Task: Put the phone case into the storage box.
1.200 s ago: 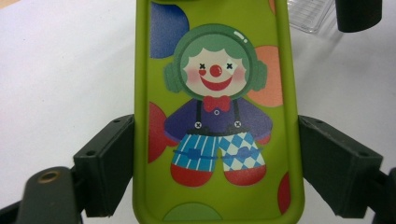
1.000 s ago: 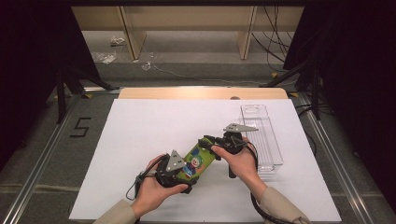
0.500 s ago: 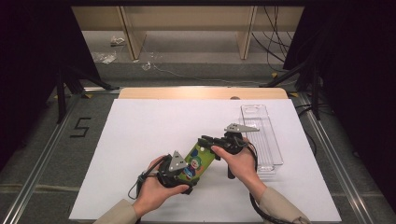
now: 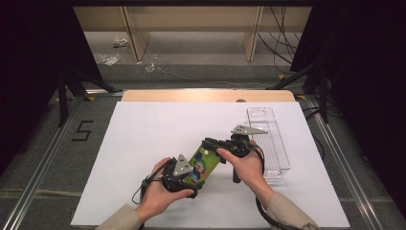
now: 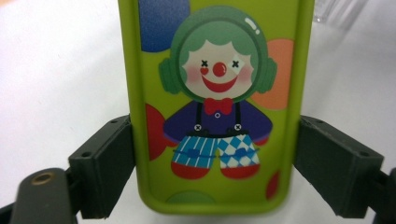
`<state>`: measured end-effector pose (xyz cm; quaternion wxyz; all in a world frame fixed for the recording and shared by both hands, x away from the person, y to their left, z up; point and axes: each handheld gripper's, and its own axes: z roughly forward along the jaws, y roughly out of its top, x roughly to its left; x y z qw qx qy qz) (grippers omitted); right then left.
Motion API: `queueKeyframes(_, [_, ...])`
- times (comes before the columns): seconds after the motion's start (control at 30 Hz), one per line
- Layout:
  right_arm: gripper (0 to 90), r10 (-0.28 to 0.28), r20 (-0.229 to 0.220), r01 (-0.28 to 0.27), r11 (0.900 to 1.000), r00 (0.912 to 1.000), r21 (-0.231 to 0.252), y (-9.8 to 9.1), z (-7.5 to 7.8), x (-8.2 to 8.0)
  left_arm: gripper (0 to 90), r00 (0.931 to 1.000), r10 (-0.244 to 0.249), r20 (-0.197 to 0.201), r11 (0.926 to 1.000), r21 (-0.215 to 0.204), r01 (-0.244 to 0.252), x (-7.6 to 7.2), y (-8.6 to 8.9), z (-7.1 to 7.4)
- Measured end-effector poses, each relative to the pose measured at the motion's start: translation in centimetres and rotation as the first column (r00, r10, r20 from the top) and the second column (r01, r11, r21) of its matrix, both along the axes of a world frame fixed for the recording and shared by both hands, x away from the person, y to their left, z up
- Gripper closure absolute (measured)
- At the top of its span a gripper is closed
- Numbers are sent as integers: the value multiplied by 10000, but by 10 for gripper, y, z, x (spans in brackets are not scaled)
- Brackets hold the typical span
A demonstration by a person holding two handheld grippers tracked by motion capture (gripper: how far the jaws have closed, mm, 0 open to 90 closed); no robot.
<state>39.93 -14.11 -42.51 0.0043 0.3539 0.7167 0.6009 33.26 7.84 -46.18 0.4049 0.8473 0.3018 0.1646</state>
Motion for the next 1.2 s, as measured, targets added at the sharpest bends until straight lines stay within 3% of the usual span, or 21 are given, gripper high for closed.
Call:
queueKeyframes(0.03, [779,73,9,-73,9999,10000,88,0,3,-1,151,9999,6,172,10000,-49,-5,1,1,1])
queueKeyframes(0.1, [779,160,633,-132,9989,9979,-448,1,11,-4,133,9993,-20,383,9997,-260,30,2,3,5])
queueKeyframes(0.17, [779,283,585,-279,9996,9979,-77,-2,17,-5,127,9986,34,533,9992,-396,-13,3,6,8])
queueKeyframes(0.27, [779,409,1117,-344,9976,9929,-595,-2,25,-8,125,9984,148,538,9986,-510,-120,5,10,8])
queueKeyframes(0.37, [778,545,1321,-433,9953,9897,-861,-2,27,-9,128,9988,193,449,9982,-572,-167,6,13,7])
queueKeyframes(0.67, [778,947,1603,-727,9877,9825,-1384,-2,29,-9,152,9993,142,355,9973,-732,-116,7,14,6])
queueKeyframes(1.2, [777,1715,1750,-1392,9732,9695,-1829,-1,32,-10,227,9992,-114,391,9938,-1103,156,12,16,4])
